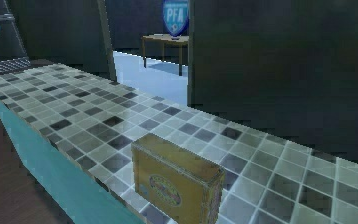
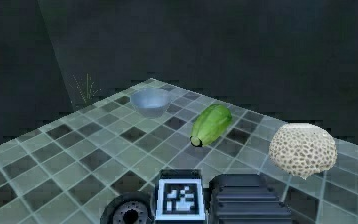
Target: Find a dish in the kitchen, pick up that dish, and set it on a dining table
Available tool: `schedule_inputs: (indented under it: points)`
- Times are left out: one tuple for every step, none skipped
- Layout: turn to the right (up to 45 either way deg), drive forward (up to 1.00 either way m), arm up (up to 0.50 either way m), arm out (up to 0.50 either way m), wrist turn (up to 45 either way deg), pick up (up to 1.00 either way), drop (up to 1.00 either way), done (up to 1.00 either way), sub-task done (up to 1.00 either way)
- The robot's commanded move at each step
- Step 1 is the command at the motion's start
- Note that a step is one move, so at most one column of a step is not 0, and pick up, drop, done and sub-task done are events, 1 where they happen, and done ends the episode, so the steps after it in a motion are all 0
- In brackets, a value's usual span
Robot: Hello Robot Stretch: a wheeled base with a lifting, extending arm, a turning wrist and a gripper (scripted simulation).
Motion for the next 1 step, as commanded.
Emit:
schedule_inputs:
  points:
    - [0.0,0.0,0.0,0.46,0.0,0.0,0.0,0.0,0.0]
